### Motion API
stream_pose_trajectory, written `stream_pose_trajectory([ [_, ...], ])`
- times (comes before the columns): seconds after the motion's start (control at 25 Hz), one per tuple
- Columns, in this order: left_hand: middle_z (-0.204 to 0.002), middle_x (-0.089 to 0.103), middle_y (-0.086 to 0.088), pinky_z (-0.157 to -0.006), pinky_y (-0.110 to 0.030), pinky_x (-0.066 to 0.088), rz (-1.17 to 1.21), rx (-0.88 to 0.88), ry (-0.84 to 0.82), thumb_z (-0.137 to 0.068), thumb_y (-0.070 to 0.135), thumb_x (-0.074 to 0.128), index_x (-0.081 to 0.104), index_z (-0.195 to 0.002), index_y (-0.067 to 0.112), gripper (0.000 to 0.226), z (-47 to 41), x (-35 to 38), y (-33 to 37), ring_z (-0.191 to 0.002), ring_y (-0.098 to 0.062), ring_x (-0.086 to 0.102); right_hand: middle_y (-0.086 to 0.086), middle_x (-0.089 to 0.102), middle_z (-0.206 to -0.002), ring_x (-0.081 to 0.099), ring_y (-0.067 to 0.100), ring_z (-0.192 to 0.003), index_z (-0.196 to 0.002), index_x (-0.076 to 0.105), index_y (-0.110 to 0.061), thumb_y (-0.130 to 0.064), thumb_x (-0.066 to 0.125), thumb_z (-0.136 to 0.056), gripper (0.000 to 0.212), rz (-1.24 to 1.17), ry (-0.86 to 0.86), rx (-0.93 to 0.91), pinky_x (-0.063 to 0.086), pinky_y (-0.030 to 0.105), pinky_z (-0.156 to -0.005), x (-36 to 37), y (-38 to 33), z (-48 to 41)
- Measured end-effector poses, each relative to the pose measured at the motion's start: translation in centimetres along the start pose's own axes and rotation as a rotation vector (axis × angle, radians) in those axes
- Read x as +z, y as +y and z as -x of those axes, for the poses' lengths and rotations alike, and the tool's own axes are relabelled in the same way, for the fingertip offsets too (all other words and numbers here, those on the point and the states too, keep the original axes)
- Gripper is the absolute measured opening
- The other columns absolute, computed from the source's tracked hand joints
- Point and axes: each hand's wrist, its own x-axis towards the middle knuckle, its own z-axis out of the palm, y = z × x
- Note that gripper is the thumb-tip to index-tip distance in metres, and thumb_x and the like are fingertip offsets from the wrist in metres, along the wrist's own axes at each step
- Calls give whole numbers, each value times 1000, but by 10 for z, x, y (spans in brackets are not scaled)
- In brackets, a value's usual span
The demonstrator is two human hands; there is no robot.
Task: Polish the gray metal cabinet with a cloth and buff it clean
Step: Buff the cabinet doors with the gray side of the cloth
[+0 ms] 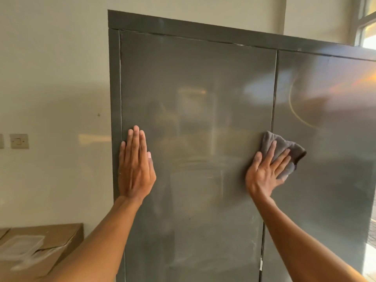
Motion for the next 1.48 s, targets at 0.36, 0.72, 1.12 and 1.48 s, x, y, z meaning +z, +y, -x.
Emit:
stream_pose_trajectory([
  [0.36, -165, 23, -25, -126, -50, 23, -34, 9, 11, -104, 9, 35, 26, -155, -10, 56, 86, 5, -26, -156, -36, 18, 3, 16, -170, 7, 24, -157, -159, 25, -42, -49, 37, -105, 55, 187, -125, -1186, 14, 67, -118, 81, -64, 200],
  [0.72, -168, 18, -19, -129, -44, 14, -20, -7, -59, -104, 11, 33, 21, -159, -3, 58, 101, 11, 4, -158, -32, 13, 4, -4, -171, -5, 27, -157, -161, 5, -41, -57, 17, -102, 63, -64, 75, 24, 10, 72, -115, 32, 76, 65],
  [1.12, -166, 24, -21, -128, -43, 13, 10, 11, -56, -109, 19, 29, 27, -157, -4, 54, 146, 19, -4, -156, -33, 19, 4, 11, -169, 9, 25, -157, -159, 27, -38, -42, 50, -101, 63, 137, -106, -1075, 13, 65, -120, 98, 24, 245],
  [1.48, -169, 18, -16, -128, -47, 12, -16, -40, -82, -106, 18, 35, 22, -160, -1, 59, 192, 26, 5, -157, -31, 17, 4, -8, -171, -10, 21, -157, -154, -15, -47, -55, 16, -101, 62, 27, 42, -32, 5, 68, -118, 40, 153, 102],
])
